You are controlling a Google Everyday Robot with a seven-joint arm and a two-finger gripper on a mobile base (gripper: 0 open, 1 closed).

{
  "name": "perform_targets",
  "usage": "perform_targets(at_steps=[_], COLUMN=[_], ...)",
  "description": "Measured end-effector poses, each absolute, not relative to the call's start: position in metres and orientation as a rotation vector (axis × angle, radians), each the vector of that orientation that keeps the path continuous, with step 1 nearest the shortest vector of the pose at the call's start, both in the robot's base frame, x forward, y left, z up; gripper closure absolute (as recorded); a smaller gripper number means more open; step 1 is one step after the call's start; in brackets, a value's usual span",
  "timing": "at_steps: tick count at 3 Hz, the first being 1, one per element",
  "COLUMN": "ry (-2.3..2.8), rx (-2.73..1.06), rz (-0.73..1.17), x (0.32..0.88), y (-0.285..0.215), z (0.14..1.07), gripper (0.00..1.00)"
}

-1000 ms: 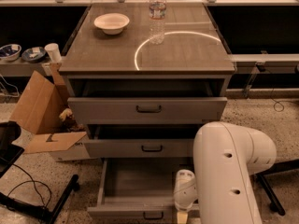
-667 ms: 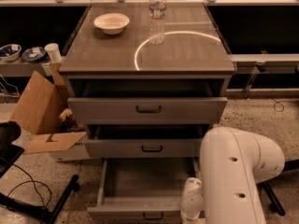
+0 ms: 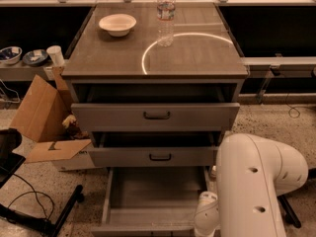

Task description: Open bottom drawer

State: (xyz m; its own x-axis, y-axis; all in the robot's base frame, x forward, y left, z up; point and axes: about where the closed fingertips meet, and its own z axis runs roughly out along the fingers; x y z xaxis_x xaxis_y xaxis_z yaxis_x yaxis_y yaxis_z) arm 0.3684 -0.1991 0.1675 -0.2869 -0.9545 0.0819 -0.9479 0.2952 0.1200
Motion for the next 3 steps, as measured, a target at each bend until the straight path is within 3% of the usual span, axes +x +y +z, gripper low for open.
perform_targets(at_steps=[1, 3], ry=[-2.416, -2.415], rx=[1.783, 1.711], rz=[-0.073, -0.101], x=[0.368, 0.34], y=[-0.199, -0.212], z=[0.172, 0.18], gripper=[0.95, 1.0])
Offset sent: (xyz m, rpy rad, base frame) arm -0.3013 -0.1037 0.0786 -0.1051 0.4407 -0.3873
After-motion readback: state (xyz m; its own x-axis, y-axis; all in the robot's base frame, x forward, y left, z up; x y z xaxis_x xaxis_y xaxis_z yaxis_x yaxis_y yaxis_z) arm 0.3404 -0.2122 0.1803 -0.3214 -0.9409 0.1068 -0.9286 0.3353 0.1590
